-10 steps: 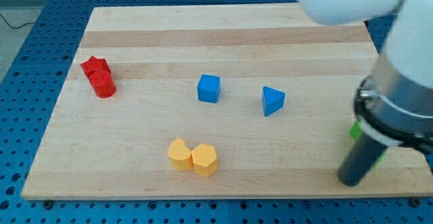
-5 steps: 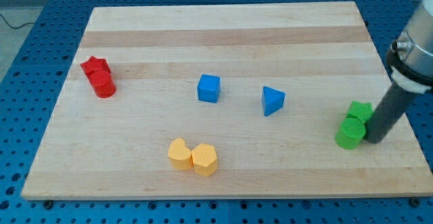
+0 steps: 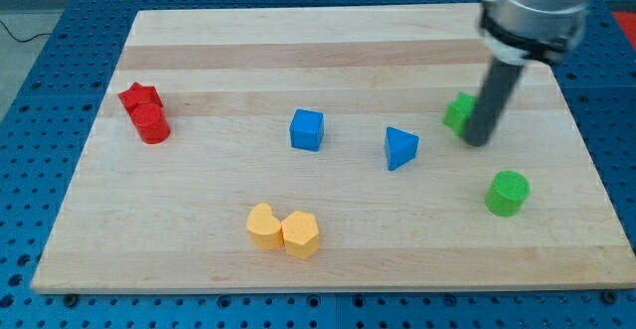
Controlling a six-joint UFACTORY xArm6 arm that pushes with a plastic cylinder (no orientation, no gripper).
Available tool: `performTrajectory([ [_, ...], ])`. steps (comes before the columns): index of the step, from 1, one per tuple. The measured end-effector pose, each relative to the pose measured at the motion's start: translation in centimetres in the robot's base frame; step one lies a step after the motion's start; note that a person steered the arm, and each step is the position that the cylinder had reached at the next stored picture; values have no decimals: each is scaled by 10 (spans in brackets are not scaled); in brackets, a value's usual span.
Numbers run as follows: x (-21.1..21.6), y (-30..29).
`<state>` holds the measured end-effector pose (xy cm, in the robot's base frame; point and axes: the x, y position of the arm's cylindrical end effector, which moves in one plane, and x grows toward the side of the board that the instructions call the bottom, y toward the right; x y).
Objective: Keep green star above blue cube
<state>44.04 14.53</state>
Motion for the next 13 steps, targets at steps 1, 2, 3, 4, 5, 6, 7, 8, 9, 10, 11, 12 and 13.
performTrajectory([
  [1, -27, -61],
  [2, -15, -54],
  [3, 13, -13],
  [4, 12, 32],
  [5, -18, 19],
  [6, -24, -48],
  [7, -20, -99],
  [8, -2, -41],
  [9, 0, 26],
  [10, -19, 52],
  [11, -40, 34],
  [12, -60, -30],
  [13, -66, -95],
])
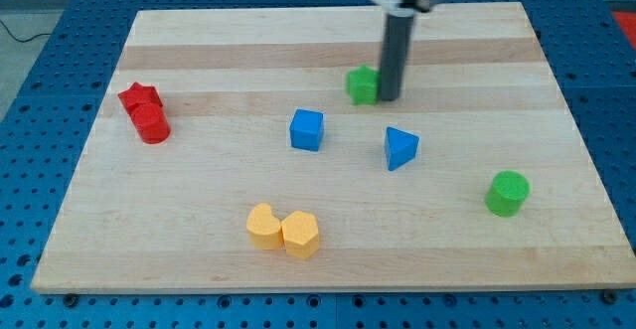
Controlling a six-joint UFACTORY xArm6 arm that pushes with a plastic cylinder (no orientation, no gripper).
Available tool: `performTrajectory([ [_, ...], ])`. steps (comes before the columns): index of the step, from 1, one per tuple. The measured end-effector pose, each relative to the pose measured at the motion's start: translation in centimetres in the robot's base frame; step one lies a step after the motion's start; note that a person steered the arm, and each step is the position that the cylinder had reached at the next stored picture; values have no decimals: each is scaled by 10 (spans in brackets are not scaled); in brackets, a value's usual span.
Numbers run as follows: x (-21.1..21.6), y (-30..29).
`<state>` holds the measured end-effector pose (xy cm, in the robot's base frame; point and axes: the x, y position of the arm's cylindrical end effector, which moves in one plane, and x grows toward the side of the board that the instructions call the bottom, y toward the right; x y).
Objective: Keep green star above blue cube
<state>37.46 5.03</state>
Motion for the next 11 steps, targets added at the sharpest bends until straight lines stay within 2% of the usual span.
performTrajectory([
  [1, 0, -6],
  [2, -27, 8],
  [3, -51, -22],
  [4, -37, -86],
  [5, -22, -118],
  [6, -31, -105],
  [7, -60, -66],
  [8, -48, -27],
  [9, -10, -25],
  [11, -3, -68],
])
